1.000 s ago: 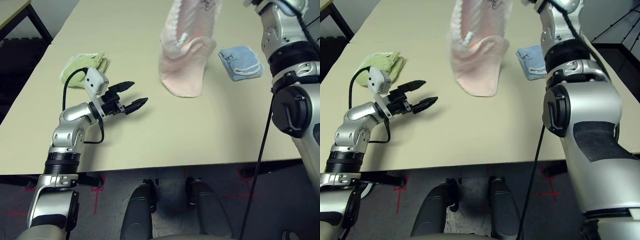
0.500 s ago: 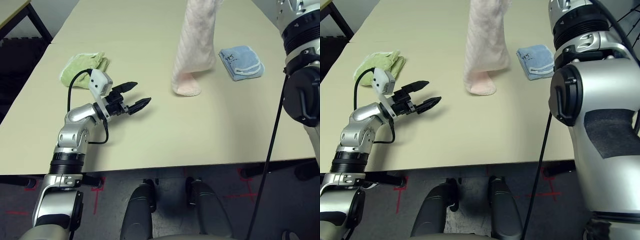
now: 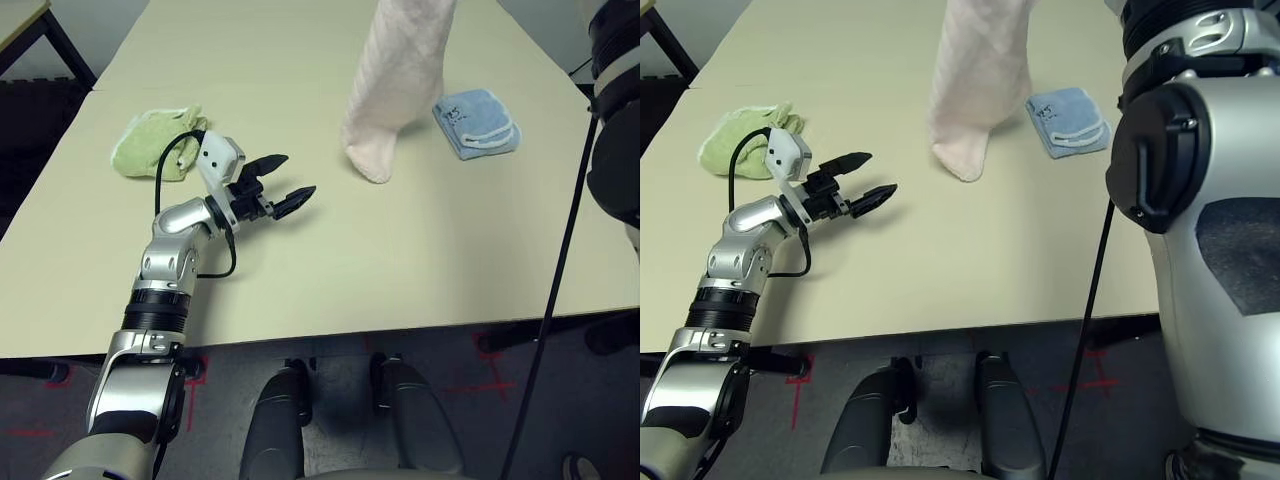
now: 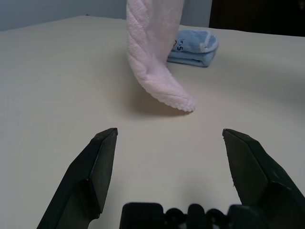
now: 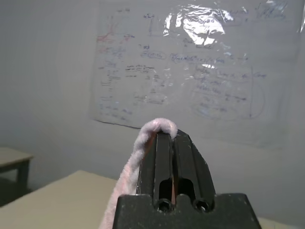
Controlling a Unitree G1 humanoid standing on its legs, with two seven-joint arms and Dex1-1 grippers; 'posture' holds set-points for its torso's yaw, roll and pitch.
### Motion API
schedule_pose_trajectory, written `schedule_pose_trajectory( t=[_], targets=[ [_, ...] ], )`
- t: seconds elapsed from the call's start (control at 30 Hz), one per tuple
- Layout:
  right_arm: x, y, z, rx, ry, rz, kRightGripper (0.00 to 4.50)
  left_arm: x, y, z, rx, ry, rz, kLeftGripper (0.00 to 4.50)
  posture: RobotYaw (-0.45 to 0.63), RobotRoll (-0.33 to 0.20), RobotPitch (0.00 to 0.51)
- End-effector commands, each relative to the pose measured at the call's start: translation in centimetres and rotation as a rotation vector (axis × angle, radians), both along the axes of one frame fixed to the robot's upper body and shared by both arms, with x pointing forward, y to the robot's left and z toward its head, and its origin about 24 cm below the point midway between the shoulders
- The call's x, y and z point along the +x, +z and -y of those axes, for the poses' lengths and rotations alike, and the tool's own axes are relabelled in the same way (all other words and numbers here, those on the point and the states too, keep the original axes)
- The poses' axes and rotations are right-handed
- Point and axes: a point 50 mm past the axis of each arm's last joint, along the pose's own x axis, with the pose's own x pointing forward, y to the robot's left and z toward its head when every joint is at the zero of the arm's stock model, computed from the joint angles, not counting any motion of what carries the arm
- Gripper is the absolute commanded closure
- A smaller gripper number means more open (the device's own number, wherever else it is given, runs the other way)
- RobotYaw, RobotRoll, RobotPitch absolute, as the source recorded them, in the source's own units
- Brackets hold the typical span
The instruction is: Fold the towel and set it aside.
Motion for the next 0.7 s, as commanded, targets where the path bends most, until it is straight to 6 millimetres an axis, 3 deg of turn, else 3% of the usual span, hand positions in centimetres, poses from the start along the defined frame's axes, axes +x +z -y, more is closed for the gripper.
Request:
schedule_pose_trajectory(
  t=[0.03, 0.17, 0.43, 0.7],
  targets=[
    [0.3, -0.3, -1.9, 0.244, 0.212, -0.138, 4.48, -0.5, -0.4, 0.0, 0.012, -0.006, -0.005, 0.00, -0.07, 0.000, 0.144],
    [0.8, -1.0, -3.9, 0.567, 0.370, -0.329, 4.48, -0.9, -0.6, -0.3, 0.014, 0.002, -0.012, 0.00, -0.06, 0.000, 0.150],
    [2.8, -4.6, -3.7, 0.775, 0.309, -0.524, 4.48, -1.3, -0.8, -0.2, 0.009, 0.015, -0.018, 0.00, -0.05, 0.000, 0.159],
    [1.7, -2.2, -2.6, 0.810, 0.398, -0.420, 4.48, -1.5, -0.9, -0.1, 0.004, 0.023, -0.022, 0.00, -0.04, 0.000, 0.161]
  ],
)
